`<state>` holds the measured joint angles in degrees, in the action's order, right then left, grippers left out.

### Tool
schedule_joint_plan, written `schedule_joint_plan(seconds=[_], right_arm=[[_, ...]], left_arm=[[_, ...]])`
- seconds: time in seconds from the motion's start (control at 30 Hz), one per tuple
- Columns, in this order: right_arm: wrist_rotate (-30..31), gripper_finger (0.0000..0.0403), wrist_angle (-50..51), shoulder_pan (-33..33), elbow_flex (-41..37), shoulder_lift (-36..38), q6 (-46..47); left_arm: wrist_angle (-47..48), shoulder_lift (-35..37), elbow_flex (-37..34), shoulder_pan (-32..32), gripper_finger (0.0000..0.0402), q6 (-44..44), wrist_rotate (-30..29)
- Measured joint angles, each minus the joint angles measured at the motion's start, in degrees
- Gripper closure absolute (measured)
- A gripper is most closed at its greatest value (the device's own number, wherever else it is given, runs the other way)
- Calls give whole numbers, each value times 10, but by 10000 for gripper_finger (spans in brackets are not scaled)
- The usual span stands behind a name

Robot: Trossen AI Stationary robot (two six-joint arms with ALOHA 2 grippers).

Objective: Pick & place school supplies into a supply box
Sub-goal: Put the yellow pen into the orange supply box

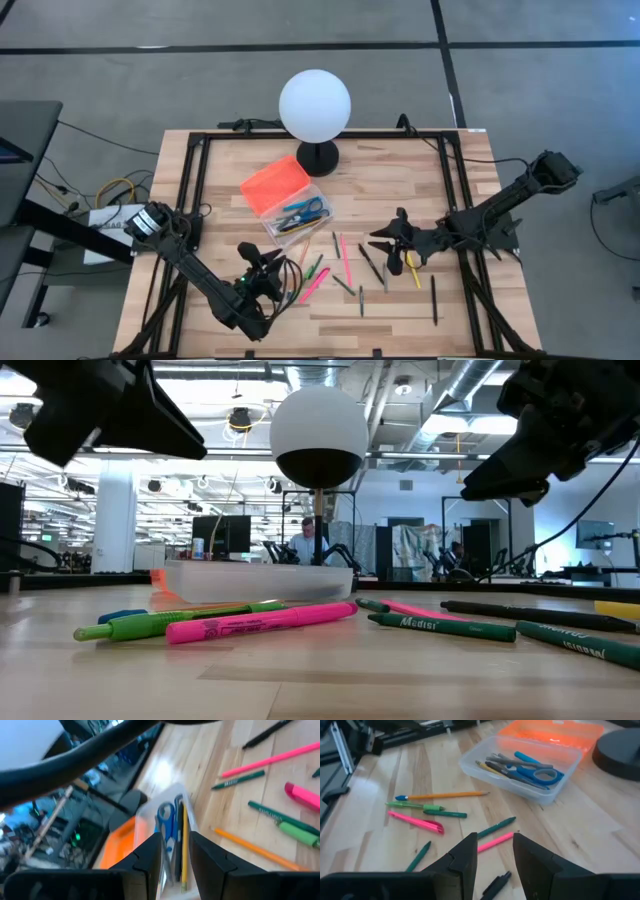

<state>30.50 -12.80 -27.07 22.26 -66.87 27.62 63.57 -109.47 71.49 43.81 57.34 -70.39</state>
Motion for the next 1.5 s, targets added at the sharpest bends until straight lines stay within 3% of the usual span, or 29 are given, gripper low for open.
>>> schedule_joint_plan(seconds=[0.23, 0.63, 0.97, 1.2, 1.5], right_arm=[[48, 285, 8, -35, 0, -55, 80], [57, 285, 114, -45, 24, -111, 235], [56, 285, 414, -71, 121, -111, 430], [29, 285, 485, -114, 124, -120, 559], [-14, 285, 524, -138, 133, -148, 621]], left_arm=[[-156, 0, -36, -1, 307, -148, -39], [-374, 0, -36, -4, 307, -406, 42], [-391, 0, -36, -4, 307, -428, 120], [-391, 0, -36, -4, 307, -434, 131], [-391, 0, -36, -6, 307, -435, 129]])
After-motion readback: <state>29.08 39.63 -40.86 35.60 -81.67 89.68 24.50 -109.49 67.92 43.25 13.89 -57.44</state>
